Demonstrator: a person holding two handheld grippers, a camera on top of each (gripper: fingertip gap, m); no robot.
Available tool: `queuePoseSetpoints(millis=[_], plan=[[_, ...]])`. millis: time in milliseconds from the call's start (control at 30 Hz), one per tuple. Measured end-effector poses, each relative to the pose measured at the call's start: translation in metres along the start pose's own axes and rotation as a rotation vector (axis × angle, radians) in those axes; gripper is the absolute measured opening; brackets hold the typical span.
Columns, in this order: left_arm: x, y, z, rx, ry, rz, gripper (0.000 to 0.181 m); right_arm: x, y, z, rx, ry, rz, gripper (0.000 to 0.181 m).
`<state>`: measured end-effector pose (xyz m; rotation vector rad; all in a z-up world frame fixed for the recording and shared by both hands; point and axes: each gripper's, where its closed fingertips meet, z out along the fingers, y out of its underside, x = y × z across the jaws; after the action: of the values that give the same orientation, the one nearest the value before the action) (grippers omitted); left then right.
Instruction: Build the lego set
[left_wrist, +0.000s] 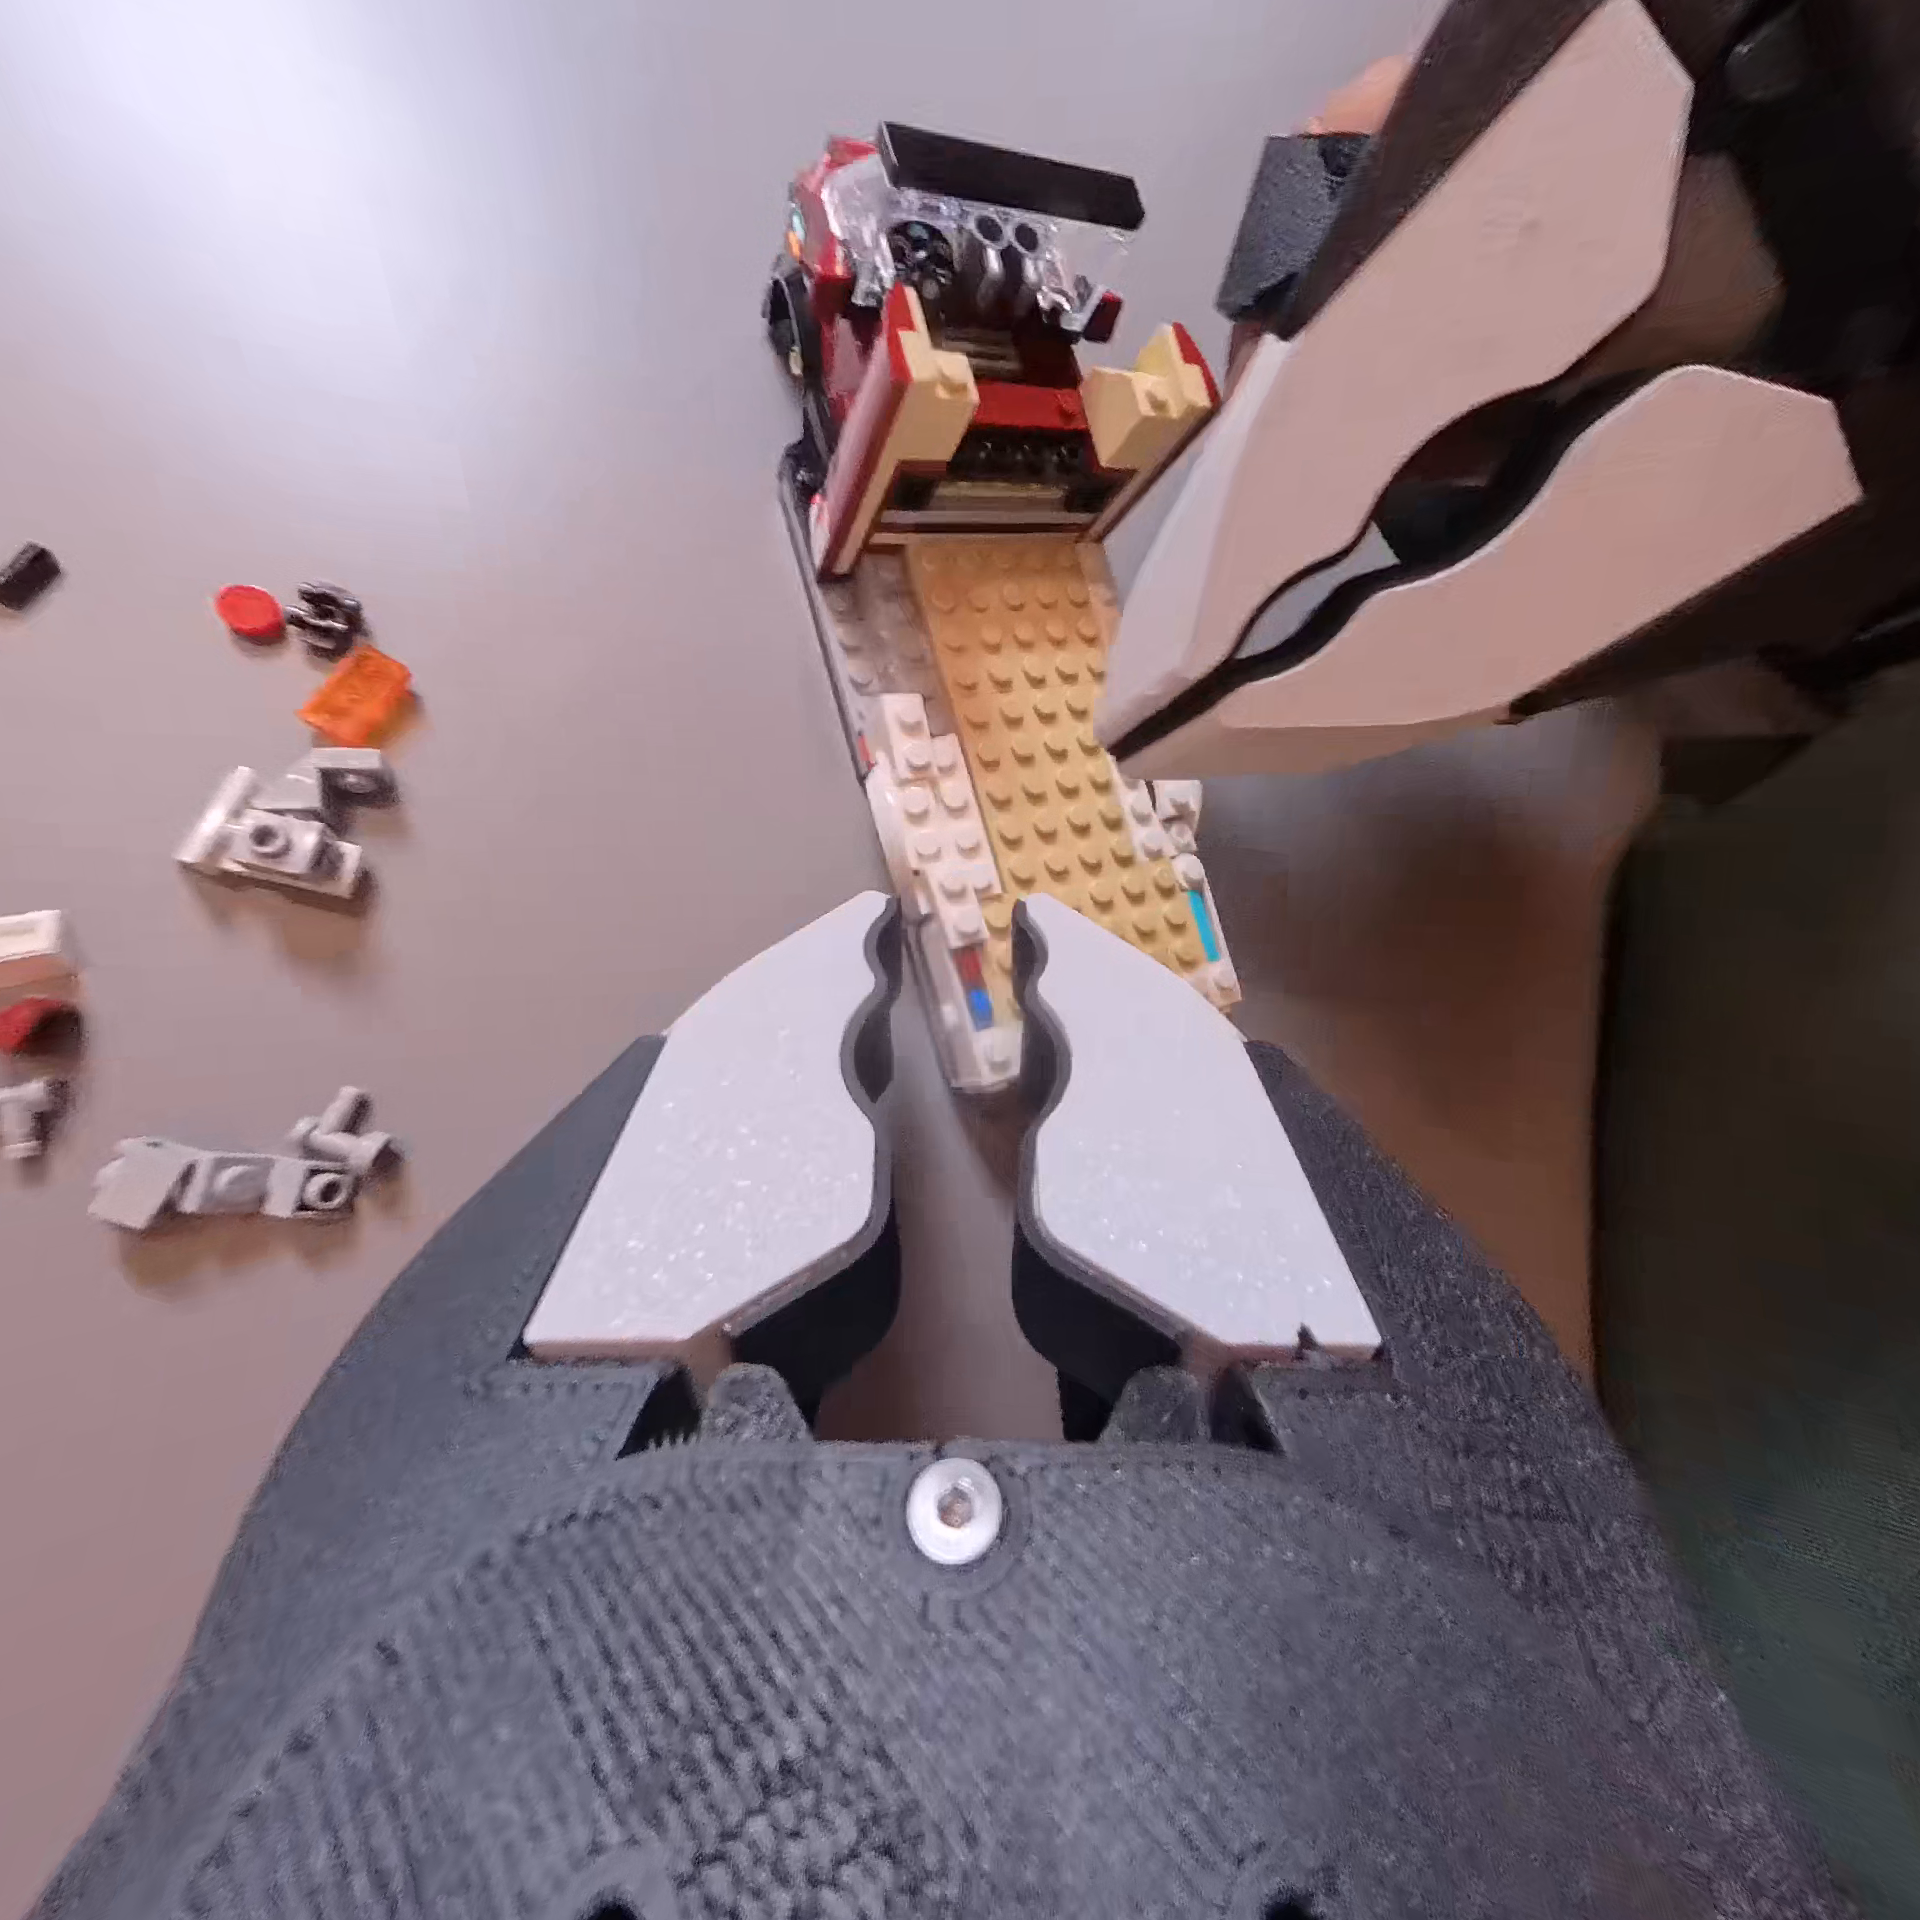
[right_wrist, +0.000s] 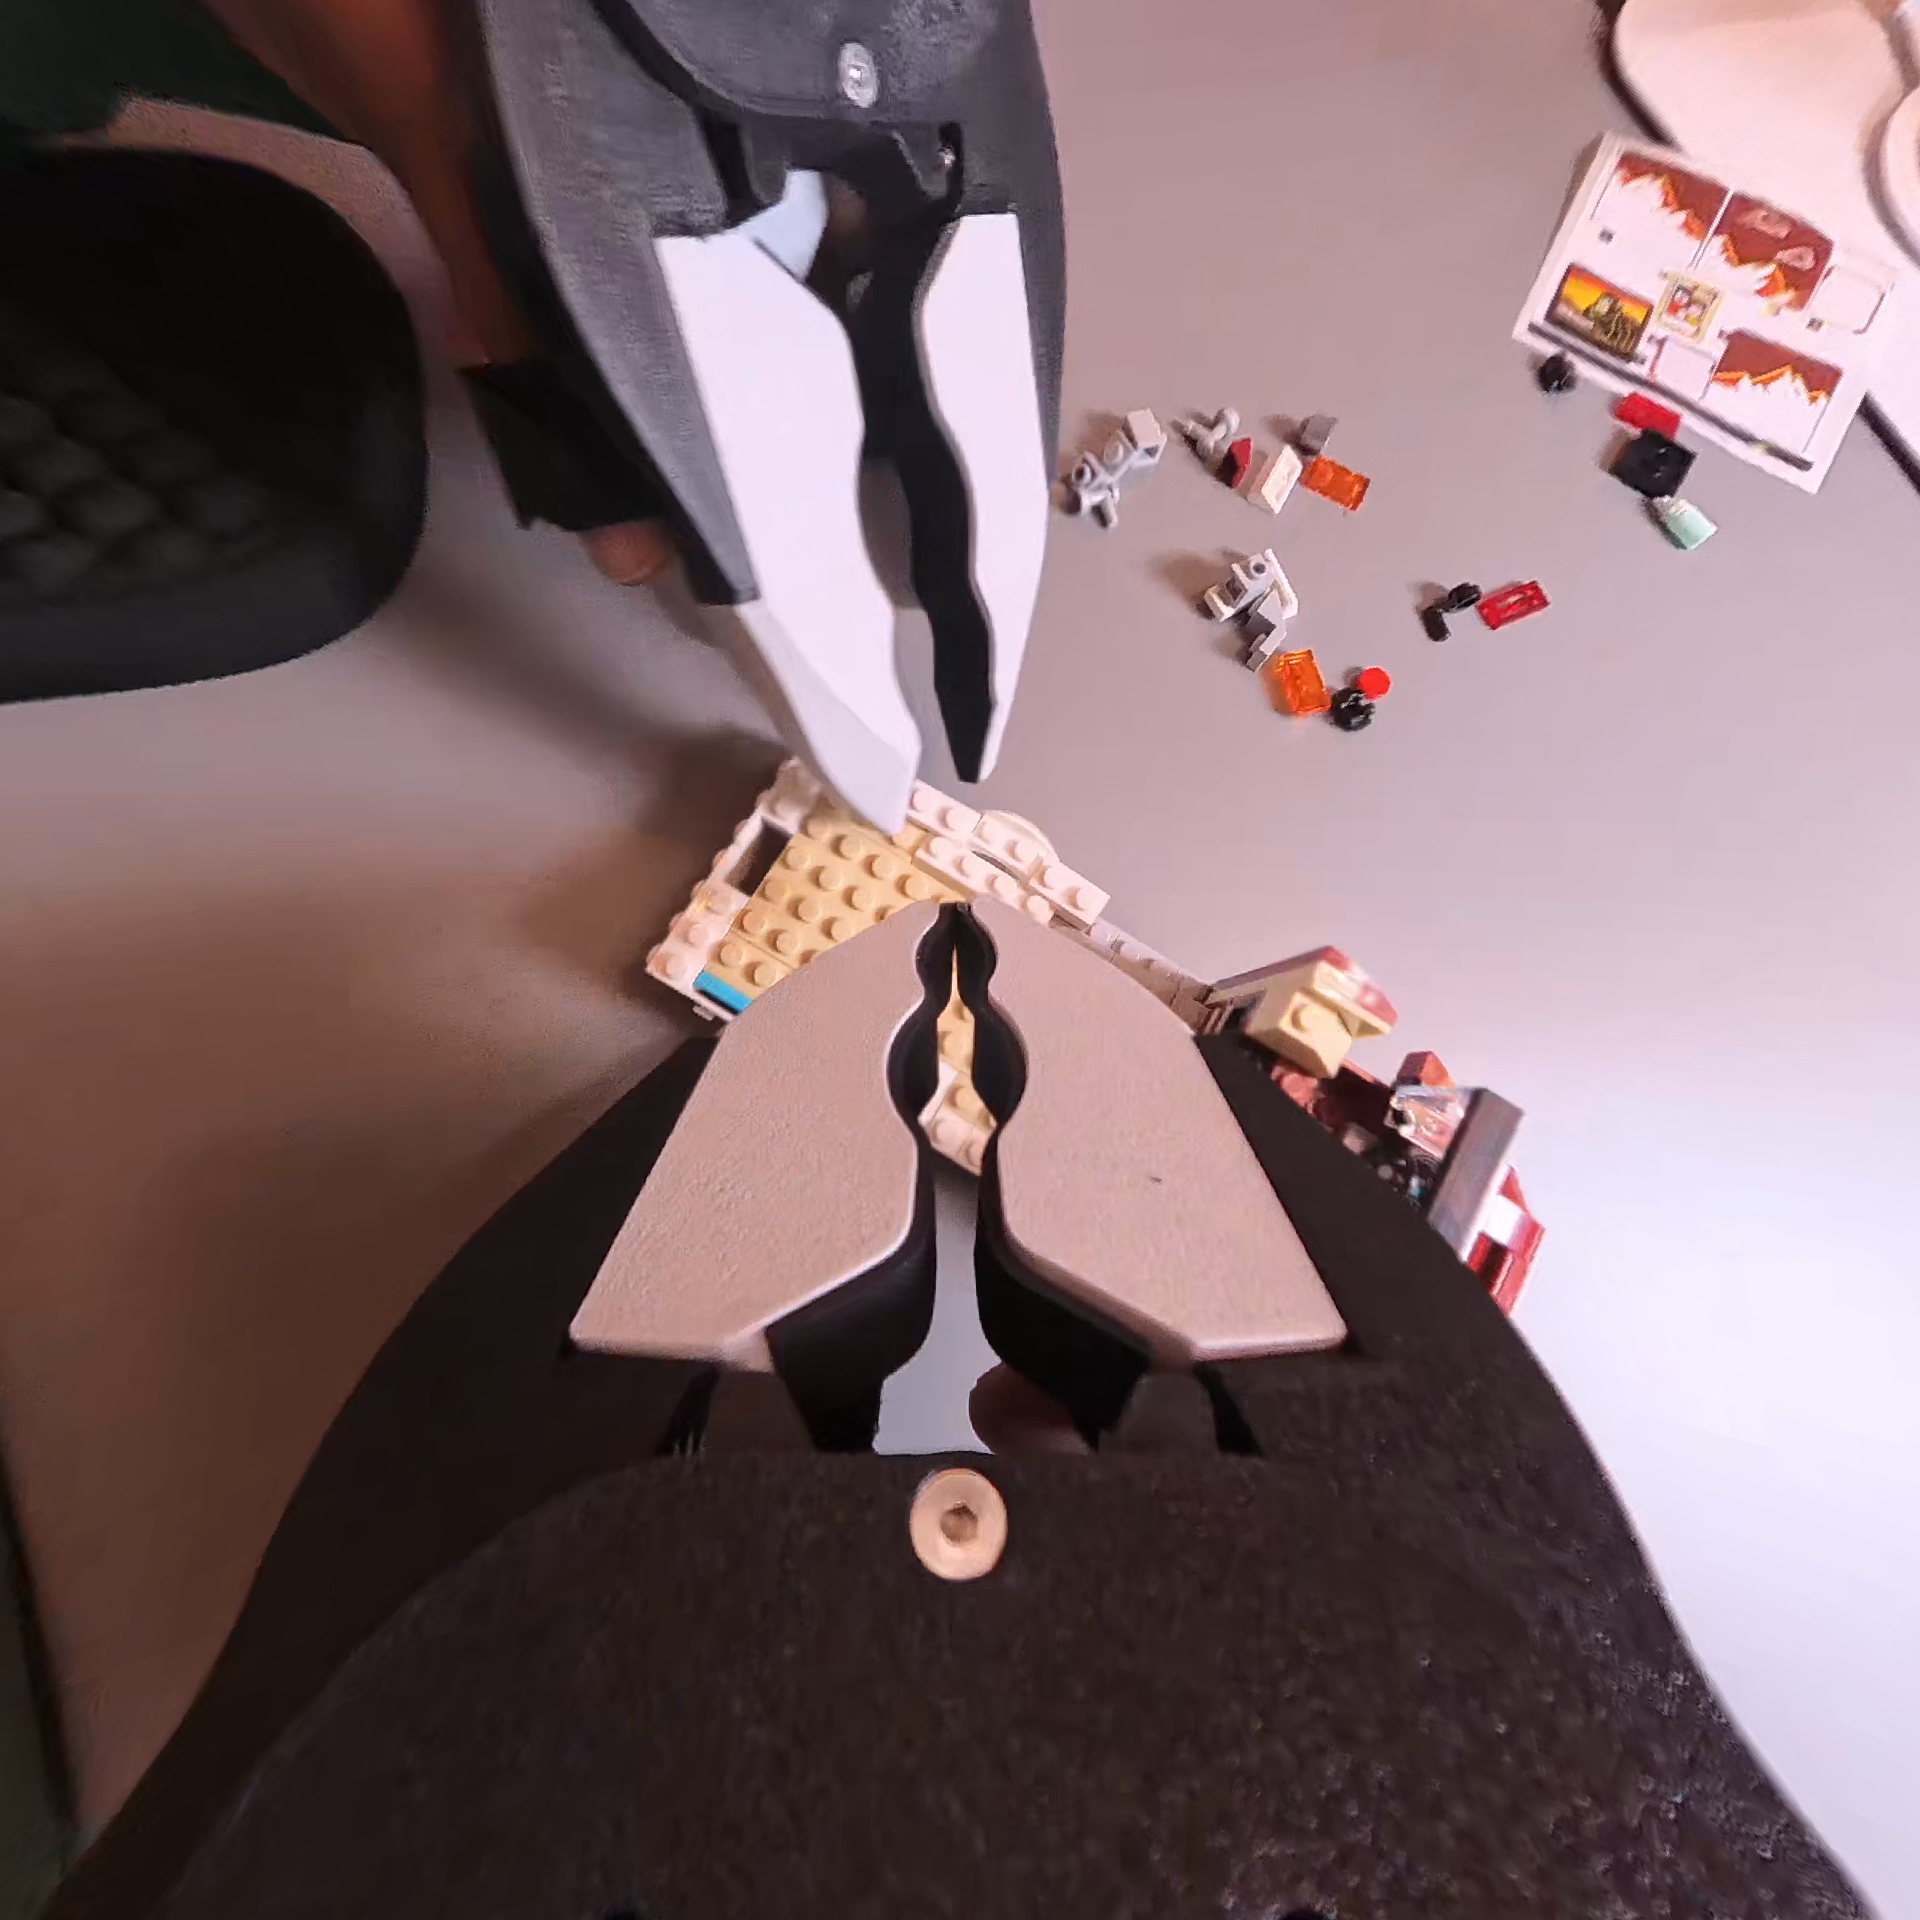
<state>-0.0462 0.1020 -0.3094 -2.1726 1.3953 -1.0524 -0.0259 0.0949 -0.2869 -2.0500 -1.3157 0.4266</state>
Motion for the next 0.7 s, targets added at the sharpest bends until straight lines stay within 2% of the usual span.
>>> queuePoseSetpoints(millis=[133, 233, 467, 700], plan=[[0.009, 0.011, 0.005, 0.025, 0.050, 0.023, 0.034, 0.002, 0.003, 0.010, -0.097, 0.040, -0.013, 0.000], [0.018, 0.014, 0.006, 0.030, 0.057, 0.066, 0.028, 0.001, 0.005, 0.010, -0.139, 0.051, 0.005, 0.000], [0.045, 0.025, 0.008, 0.019, 0.092, 0.167, 0.030, -0.009, 0.019, 0.011, -0.185, 0.052, 0.054, 0.000], [0.046, 0.026, 0.012, 0.037, 0.095, 0.176, 0.028, -0.012, 0.018, 0.014, -0.183, 0.043, 0.060, 0.000]])
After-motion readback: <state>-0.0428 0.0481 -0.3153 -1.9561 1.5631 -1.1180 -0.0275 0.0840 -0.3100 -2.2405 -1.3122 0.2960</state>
